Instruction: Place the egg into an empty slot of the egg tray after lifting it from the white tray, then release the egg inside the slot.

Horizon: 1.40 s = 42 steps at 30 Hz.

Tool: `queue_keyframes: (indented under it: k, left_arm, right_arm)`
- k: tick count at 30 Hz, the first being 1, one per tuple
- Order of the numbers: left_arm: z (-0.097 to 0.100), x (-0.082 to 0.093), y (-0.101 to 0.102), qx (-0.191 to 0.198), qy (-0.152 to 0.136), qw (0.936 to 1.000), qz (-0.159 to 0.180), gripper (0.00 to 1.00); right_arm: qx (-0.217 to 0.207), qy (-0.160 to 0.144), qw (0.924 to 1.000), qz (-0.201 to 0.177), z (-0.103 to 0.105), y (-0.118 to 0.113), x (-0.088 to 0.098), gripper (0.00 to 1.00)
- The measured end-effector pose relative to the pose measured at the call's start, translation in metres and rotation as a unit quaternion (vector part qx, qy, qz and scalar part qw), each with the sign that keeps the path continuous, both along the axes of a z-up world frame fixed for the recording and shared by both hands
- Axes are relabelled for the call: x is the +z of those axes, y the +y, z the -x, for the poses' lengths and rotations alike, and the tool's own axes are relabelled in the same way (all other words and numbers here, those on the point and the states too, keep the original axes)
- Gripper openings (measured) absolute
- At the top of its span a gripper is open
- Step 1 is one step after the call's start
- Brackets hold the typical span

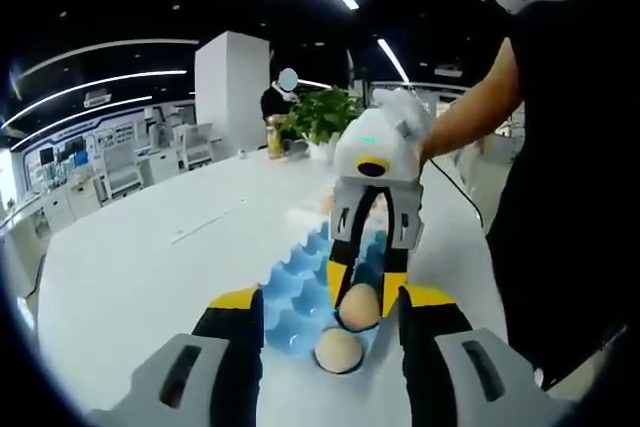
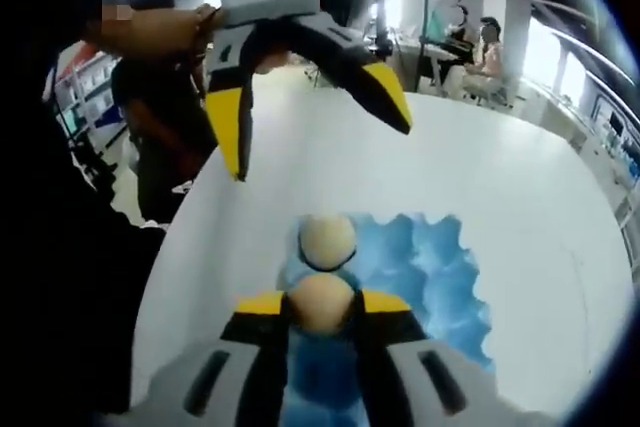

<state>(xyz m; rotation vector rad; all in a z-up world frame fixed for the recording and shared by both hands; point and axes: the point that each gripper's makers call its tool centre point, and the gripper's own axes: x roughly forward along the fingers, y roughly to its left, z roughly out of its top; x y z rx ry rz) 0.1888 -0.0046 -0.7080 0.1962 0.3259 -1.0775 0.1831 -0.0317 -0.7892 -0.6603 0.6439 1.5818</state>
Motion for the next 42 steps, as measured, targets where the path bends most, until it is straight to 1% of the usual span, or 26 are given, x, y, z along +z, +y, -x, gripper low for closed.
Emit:
queue_keyframes:
  k: [7, 10, 14, 17, 19, 21, 23, 24, 25, 26, 27, 29, 35, 42]
  left_arm:
    - [0.000, 0.000, -0.001, 0.000, 0.001, 1.0000, 0.001, 0.55]
    - [0.001, -0.001, -0.001, 0.002, 0.006, 1.0000, 0.001, 0.56]
    - [0.001, 0.000, -0.003, 0.000, 0.005, 1.0000, 0.000, 0.60]
    - [0.001, 0.000, -0.004, 0.001, 0.006, 1.0000, 0.001, 0.61]
    - [0.001, -0.001, -0.005, 0.003, 0.013, 0.9999, 0.001, 0.62]
    - [0.001, -0.002, -0.005, 0.003, 0.014, 0.9999, 0.000, 0.64]
    - [0.002, -0.001, -0.005, 0.003, 0.014, 0.9999, 0.000, 0.64]
    - [0.002, -0.001, -0.006, 0.003, 0.013, 0.9999, 0.001, 0.64]
    - [0.002, 0.000, -0.006, 0.004, 0.013, 0.9999, 0.002, 0.64]
    - [0.002, 0.001, -0.007, 0.003, 0.012, 0.9999, 0.002, 0.64]
    - [0.003, 0.002, -0.007, 0.002, 0.009, 1.0000, 0.003, 0.64]
    - [0.003, 0.002, -0.008, 0.002, 0.012, 0.9999, 0.003, 0.63]
    - [0.004, 0.003, -0.009, 0.000, 0.009, 1.0000, 0.003, 0.61]
    - [0.003, 0.007, -0.012, -0.005, 0.002, 1.0000, 0.007, 0.60]
  right_arm:
    - [0.002, -0.001, 1.0000, -0.002, 0.000, 0.000, 0.000, 0.26]
    - [0.004, -0.005, 1.0000, -0.004, 0.001, -0.001, 0.000, 0.26]
    - [0.006, -0.009, 0.9999, -0.010, 0.001, -0.001, -0.001, 0.27]
    - [0.021, -0.026, 0.9993, -0.017, 0.003, -0.002, -0.001, 0.27]
    - [0.029, -0.034, 0.9988, -0.017, 0.003, -0.003, -0.002, 0.28]
    - [0.027, -0.034, 0.9989, -0.019, 0.003, -0.002, -0.001, 0.29]
    - [0.026, -0.029, 0.9990, -0.020, 0.003, -0.002, -0.001, 0.31]
    - [0.026, -0.033, 0.9990, -0.019, 0.003, -0.002, -0.001, 0.32]
    - [0.027, -0.039, 0.9986, -0.025, 0.003, -0.002, 0.000, 0.33]
    - [0.027, -0.037, 0.9987, -0.025, 0.003, -0.002, 0.000, 0.34]
    - [0.026, -0.034, 0.9988, -0.024, 0.003, -0.002, 0.000, 0.34]
    - [0.026, -0.042, 0.9986, -0.020, 0.002, -0.004, -0.001, 0.34]
    - [0.021, -0.038, 0.9987, -0.026, 0.003, -0.005, 0.001, 0.33]
    - [0.001, -0.042, 0.9986, -0.031, -0.001, -0.023, 0.006, 0.33]
